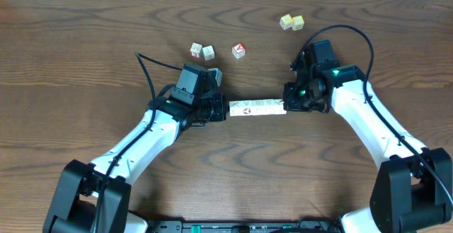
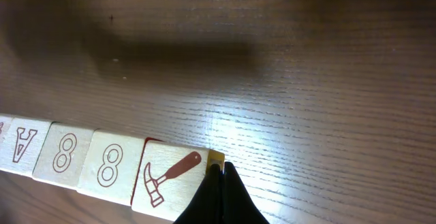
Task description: Lift 5 blocks
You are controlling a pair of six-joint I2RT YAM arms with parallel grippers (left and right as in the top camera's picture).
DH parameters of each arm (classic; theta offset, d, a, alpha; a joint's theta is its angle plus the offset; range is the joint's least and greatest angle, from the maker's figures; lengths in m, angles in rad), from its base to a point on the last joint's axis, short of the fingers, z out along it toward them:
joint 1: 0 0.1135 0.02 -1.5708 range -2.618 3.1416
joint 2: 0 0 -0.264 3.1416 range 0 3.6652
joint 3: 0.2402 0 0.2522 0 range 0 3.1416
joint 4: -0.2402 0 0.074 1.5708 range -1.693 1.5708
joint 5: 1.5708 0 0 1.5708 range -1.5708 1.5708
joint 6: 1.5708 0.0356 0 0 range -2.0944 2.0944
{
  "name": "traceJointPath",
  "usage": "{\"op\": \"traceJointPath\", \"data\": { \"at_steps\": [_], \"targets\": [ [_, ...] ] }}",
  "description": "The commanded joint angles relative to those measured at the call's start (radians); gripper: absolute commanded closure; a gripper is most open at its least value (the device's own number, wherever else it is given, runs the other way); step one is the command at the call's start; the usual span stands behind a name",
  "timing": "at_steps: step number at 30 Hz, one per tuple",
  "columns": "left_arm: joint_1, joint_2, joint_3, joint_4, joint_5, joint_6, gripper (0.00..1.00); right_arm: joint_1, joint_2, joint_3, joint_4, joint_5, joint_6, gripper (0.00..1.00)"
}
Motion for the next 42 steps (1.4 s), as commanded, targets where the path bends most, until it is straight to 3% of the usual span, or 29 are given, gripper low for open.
{"op": "traceJointPath", "data": {
  "at_steps": [1,42],
  "targets": [
    [-0.023,-0.021,0.063,0.017,0.098,-0.01,0.93,0.06,-0.024,0.032,0.01,-0.171,0.021,0.99],
    [-0.023,-0.02,0.063,0.0,0.097,-0.044,0.93,0.066,-0.022,0.03,0.014,-0.163,0.036,0.99]
  ]
}}
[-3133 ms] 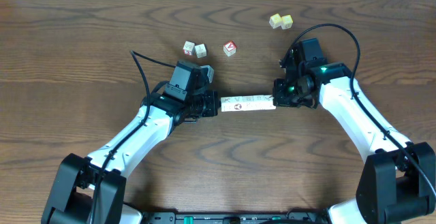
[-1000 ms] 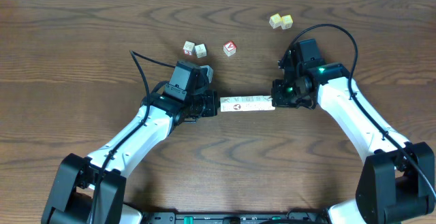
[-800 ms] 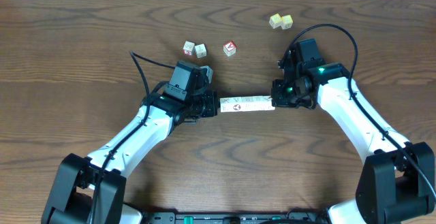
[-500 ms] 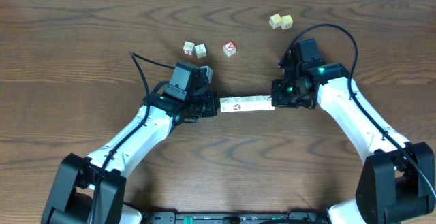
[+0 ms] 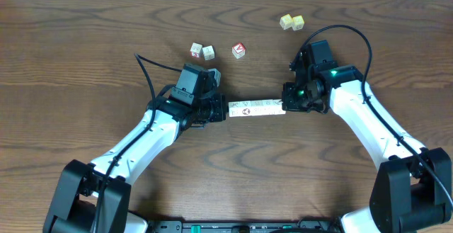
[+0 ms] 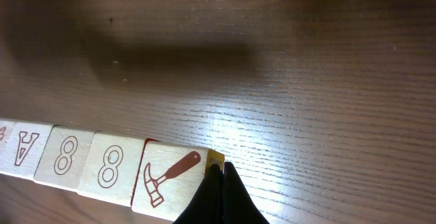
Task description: Lift 5 blocks
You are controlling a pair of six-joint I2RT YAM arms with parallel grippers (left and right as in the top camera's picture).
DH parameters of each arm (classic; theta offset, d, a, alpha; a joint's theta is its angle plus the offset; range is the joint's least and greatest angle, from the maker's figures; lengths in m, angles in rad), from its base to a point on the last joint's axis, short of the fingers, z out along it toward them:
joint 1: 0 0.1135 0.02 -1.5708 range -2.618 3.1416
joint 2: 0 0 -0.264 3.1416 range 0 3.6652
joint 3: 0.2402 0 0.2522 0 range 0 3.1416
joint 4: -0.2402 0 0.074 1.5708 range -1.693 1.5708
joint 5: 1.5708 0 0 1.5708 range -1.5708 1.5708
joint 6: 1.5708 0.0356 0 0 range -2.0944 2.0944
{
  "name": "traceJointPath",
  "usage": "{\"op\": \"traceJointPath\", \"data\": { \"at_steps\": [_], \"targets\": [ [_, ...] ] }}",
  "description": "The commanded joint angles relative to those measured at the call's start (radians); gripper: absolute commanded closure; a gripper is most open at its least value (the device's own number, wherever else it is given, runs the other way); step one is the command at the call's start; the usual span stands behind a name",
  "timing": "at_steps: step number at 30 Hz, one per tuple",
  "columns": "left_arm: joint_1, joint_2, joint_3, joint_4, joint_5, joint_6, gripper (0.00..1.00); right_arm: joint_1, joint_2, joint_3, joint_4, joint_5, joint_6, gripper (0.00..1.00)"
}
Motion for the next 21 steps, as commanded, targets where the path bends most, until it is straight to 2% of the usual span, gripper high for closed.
{"op": "traceJointPath", "data": {
  "at_steps": [1,21],
  "targets": [
    [-0.024,-0.02,0.063,0.014,0.103,-0.017,0.93,0.054,-0.022,0.03,0.011,-0.178,0.015,0.99],
    [-0.024,-0.017,0.062,0.013,0.103,-0.02,0.93,0.055,-0.022,0.011,0.035,-0.178,0.026,0.99]
  ]
}}
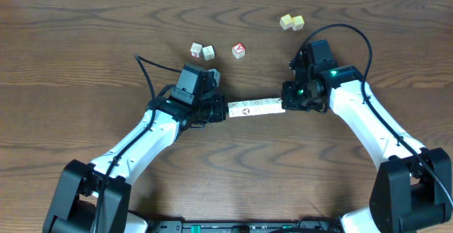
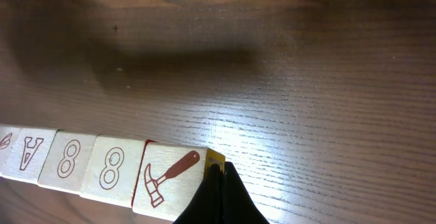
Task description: Lift 5 blocks
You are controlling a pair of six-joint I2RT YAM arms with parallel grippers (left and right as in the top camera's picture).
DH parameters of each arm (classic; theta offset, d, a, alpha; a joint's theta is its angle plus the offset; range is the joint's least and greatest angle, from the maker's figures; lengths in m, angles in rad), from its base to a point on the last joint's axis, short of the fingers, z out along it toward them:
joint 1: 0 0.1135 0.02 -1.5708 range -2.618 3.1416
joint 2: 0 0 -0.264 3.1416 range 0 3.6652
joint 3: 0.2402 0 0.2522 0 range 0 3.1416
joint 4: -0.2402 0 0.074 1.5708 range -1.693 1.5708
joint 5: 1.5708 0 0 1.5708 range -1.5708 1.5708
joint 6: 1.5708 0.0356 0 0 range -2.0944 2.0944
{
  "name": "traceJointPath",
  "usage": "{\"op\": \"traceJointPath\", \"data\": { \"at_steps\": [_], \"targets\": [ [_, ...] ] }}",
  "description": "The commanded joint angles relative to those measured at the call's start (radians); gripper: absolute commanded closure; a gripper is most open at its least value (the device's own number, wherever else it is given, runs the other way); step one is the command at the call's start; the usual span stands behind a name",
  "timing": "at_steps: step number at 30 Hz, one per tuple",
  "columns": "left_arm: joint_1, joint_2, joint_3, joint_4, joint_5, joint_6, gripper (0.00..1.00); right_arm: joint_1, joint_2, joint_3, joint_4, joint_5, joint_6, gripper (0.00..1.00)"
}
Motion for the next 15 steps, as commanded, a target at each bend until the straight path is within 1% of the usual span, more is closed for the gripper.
{"op": "traceJointPath", "data": {
  "at_steps": [1,8,15],
  "targets": [
    [-0.024,-0.017,0.062,0.017,0.103,-0.006,0.93,0.055,-0.022,0.006,0.018,-0.179,0.023,0.99],
    [-0.024,-0.017,0.062,0.017,0.103,-0.01,0.93,0.059,-0.02,-0.003,0.035,-0.179,0.034,0.99],
    [-0.024,-0.017,0.062,0.017,0.103,-0.013,0.93,0.077,0.018,-0.003,0.038,-0.179,0.036,0.99]
  ]
}}
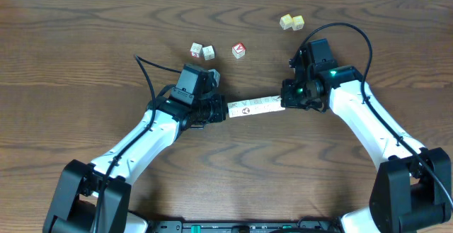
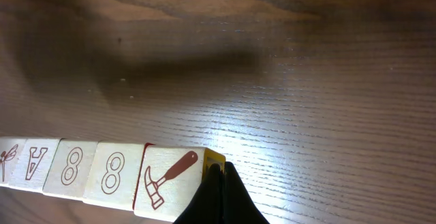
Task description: Lift 5 blocks
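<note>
A row of several wooden blocks [image 1: 255, 106] hangs squeezed end to end between my two grippers, its shadow [image 2: 177, 64] cast apart on the table behind it. The left gripper [image 1: 224, 110] presses on the row's left end, and its fingers look closed together. On the right end, my right gripper [image 1: 284, 103] is shut, its joined black tips [image 2: 219, 173] pushing against the yellow side of the hammer block [image 2: 167, 180]. Leftward from it run two blocks marked 8 [image 2: 112, 173], an A block [image 2: 34, 163] and one more block cut off by the frame edge.
Loose blocks lie at the back of the brown wooden table [image 1: 85, 42]: a pair [image 1: 202, 51], a red-and-white one [image 1: 239, 49], and two yellowish ones [image 1: 291, 22]. Cables trail from both arms.
In the right wrist view the table has dropped further away, and the row's shadow sits further from the blocks. More of the row shows at the left. Overhead, the row has shifted slightly up-frame.
At every earlier moment both grippers pressed on the ends of the same row of blocks. From moment to moment the shadow separated more from the row, and the right end crept up-frame in the overhead view. The row now hangs between the grippers, a little tilted.
</note>
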You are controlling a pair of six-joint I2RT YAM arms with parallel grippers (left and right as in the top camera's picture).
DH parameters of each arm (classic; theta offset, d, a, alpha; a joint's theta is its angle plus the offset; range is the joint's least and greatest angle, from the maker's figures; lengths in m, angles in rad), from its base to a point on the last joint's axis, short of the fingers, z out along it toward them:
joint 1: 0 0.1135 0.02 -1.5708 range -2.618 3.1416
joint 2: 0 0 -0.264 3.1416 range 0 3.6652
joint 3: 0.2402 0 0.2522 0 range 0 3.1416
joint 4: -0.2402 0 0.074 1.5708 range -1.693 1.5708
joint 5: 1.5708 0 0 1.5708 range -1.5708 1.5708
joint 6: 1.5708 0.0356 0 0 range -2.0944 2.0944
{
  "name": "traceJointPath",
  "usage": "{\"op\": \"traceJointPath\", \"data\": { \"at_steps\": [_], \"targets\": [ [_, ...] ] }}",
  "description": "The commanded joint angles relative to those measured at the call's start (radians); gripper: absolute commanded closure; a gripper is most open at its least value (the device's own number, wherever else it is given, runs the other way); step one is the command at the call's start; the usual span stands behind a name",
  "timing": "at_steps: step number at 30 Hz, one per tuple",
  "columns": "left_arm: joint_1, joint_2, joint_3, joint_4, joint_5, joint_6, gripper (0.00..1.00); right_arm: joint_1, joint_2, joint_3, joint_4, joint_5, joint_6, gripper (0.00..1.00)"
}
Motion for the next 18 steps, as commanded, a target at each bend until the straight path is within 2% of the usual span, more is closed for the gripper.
{"op": "traceJointPath", "data": {
  "at_steps": [1,18],
  "targets": [
    [-0.024,-0.017,0.062,0.022,0.103,-0.006,0.93,0.076,0.019,-0.003,0.014,-0.187,0.018,0.99],
    [-0.024,-0.017,0.062,0.02,0.103,-0.006,0.93,0.089,0.026,-0.039,0.031,-0.142,0.043,0.99]
  ]
}}
